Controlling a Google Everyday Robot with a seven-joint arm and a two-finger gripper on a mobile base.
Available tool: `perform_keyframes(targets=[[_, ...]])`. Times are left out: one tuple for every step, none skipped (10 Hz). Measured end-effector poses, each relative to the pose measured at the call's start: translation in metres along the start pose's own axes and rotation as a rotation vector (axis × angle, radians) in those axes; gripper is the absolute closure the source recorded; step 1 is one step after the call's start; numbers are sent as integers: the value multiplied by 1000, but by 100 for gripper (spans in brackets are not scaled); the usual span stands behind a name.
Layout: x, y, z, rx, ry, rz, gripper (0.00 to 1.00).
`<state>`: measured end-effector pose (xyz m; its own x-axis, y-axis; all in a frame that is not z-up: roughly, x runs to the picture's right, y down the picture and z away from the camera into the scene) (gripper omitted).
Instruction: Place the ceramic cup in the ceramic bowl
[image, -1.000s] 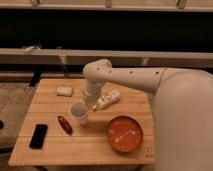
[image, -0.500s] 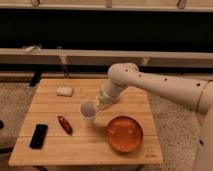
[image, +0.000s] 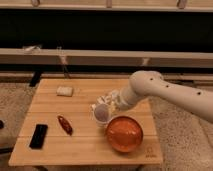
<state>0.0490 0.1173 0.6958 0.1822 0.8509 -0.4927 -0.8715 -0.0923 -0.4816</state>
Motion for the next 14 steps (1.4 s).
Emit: perform_keyframes(targets=[[9,-9,-4,16,-4,38,100],[14,-13,-6,25,-4,54,100],[21,-23,-10,40,-3,81,100],[27,-32,-12,59,1,109,100],[30,-36,-10,82,16,129,100],[32,-40,-7,100,32,143,100],[34,-46,-4,115,46,164,100],[37,-52,0,122,63,182,100],[39,-56,3,124,74,195,100],[42,-62,8,123,86,216,97],[47,-69,14,122,104,238,86],[48,-71,18,118,109,248,79],[51,-75,21,115,116,262,70],[54,-78,23,111,121,275,61]])
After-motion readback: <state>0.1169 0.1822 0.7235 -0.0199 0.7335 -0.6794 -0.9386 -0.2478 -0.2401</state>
